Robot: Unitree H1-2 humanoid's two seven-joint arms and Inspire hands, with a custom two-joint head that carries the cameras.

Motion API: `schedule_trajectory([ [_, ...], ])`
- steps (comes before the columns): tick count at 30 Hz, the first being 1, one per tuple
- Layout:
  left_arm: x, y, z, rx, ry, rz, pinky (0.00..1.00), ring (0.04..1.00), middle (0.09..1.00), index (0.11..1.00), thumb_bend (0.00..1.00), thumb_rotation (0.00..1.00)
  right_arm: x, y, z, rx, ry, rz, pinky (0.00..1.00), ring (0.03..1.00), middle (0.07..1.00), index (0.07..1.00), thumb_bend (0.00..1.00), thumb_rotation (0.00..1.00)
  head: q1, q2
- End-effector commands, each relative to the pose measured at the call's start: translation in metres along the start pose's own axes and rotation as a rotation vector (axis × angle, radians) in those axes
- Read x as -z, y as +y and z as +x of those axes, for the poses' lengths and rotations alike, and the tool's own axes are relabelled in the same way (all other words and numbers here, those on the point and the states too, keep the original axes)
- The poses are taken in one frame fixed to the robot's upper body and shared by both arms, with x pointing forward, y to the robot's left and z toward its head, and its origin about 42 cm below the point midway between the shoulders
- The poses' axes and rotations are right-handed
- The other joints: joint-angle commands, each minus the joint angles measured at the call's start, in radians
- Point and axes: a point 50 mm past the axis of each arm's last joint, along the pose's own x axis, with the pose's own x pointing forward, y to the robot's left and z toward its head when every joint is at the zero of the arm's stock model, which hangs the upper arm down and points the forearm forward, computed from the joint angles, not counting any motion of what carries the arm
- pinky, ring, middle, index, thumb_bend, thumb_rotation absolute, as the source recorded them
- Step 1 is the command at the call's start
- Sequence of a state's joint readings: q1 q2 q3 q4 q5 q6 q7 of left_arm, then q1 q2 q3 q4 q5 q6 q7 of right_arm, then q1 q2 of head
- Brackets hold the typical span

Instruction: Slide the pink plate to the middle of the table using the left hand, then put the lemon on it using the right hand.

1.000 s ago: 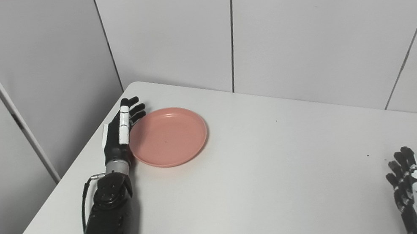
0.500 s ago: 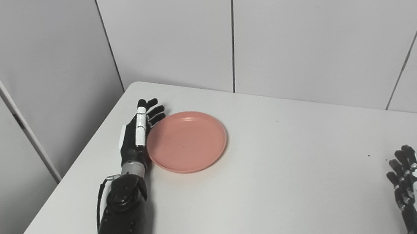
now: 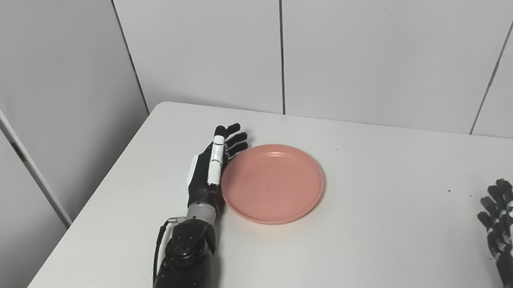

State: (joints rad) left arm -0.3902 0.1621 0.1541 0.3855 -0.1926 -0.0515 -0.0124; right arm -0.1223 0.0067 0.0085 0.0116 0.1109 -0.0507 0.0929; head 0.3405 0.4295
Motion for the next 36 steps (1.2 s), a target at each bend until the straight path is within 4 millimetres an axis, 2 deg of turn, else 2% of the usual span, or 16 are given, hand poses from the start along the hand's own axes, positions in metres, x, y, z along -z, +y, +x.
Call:
schedule_trajectory([
  [1,0.0,-0.014,0.001,0.042,0.013,0.003,0.78,0.796,0.791,0.777,0.67,1.0,-0.01,0.0,0.011,-0.005,-0.069,-0.002,1.0,1.0,1.0,1.0,0.69,1.0,-0.017,0.005],
  [8,0.003,-0.022,0.0,0.059,0.033,0.002,0.77,0.794,0.789,0.775,0.66,1.0,-0.005,0.005,0.015,0.009,-0.087,0.008,1.0,1.0,1.0,1.0,0.72,1.0,-0.109,0.033],
  [15,0.003,-0.026,-0.005,0.083,0.052,-0.011,0.78,0.805,0.799,0.786,0.64,1.0,-0.006,0.02,0.018,0.033,-0.083,0.014,1.0,1.0,1.0,0.991,0.72,1.0,-0.218,0.068],
  [23,0.002,-0.032,-0.006,0.114,0.067,-0.028,0.8,0.819,0.806,0.792,0.67,1.0,-0.011,0.036,0.021,0.021,-0.064,0.015,1.0,1.0,1.0,1.0,0.8,1.0,-0.287,0.093],
  [27,0.0,-0.033,-0.007,0.136,0.066,-0.025,0.81,0.825,0.816,0.799,0.66,1.0,-0.013,0.043,0.024,0.017,-0.073,0.02,1.0,1.0,1.0,1.0,0.79,1.0,-0.341,0.112],
  [28,-0.001,-0.033,-0.008,0.139,0.067,-0.027,0.81,0.828,0.819,0.802,0.66,1.0,-0.014,0.046,0.025,0.019,-0.078,0.025,1.0,1.0,1.0,1.0,0.78,1.0,-0.373,0.117],
  [36,0.002,-0.036,-0.01,0.167,0.078,-0.032,0.82,0.833,0.822,0.799,0.63,1.0,-0.017,0.061,0.032,-0.008,-0.047,0.023,1.0,1.0,1.0,1.0,0.78,1.0,-0.45,0.128],
])
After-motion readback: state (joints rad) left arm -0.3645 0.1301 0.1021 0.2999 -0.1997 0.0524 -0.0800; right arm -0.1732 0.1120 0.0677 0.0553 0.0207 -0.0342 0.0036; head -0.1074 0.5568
